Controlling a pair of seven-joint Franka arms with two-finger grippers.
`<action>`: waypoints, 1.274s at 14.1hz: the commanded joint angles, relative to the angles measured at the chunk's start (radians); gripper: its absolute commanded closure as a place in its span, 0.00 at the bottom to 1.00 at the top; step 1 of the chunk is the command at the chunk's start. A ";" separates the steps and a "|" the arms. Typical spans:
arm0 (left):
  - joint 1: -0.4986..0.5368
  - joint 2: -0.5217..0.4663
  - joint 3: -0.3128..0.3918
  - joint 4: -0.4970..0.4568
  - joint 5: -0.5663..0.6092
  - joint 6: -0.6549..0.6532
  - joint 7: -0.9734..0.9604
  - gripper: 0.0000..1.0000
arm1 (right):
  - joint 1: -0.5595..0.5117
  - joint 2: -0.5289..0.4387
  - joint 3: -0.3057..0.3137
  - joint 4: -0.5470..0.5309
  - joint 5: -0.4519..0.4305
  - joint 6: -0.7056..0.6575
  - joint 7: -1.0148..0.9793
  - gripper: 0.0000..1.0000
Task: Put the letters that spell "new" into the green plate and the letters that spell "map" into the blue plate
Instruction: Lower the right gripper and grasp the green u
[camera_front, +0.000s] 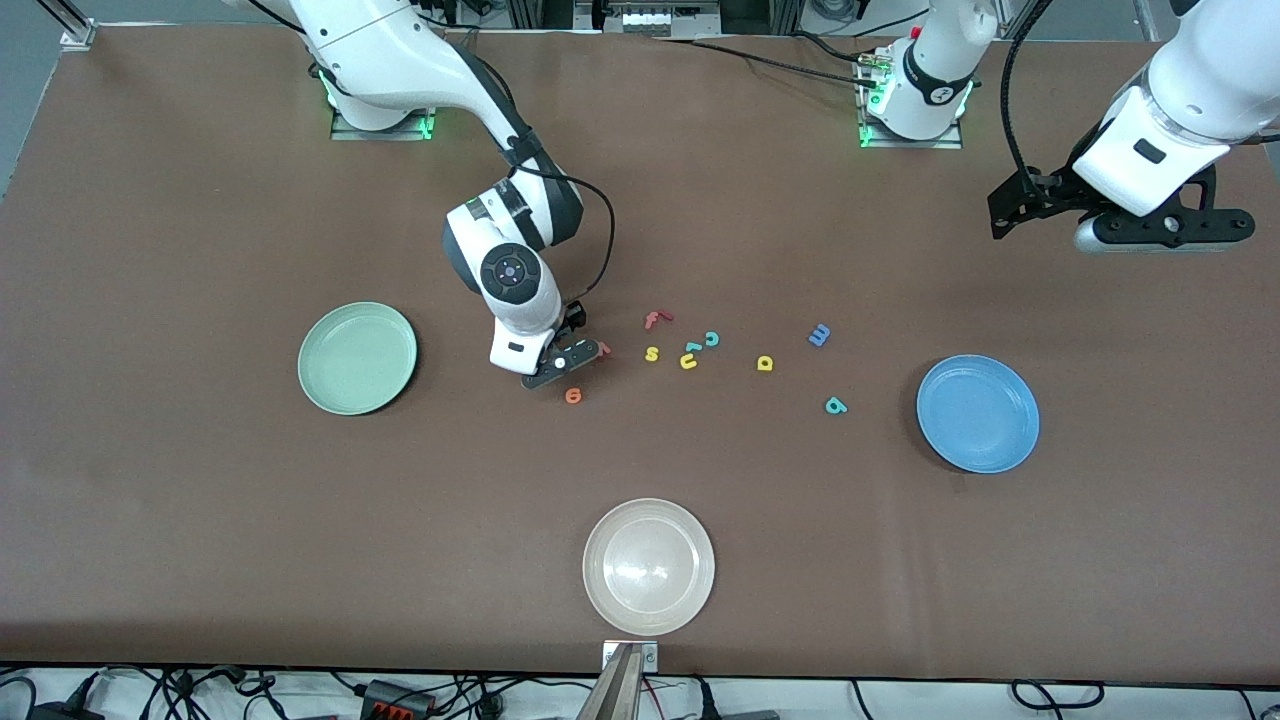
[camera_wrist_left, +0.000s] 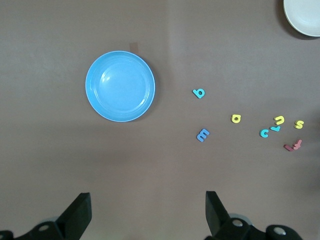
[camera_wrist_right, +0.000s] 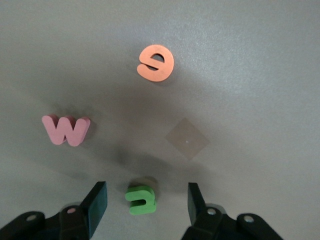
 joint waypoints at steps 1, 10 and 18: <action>0.000 0.009 -0.003 0.031 0.002 -0.023 0.009 0.00 | 0.018 0.003 -0.010 0.003 0.003 -0.018 0.031 0.31; 0.000 0.011 -0.003 0.031 0.004 -0.023 0.009 0.00 | 0.025 0.024 -0.010 0.000 0.002 -0.025 0.033 0.40; 0.000 0.011 -0.003 0.031 0.002 -0.023 0.009 0.00 | 0.025 0.023 -0.010 -0.003 0.002 -0.037 0.013 0.85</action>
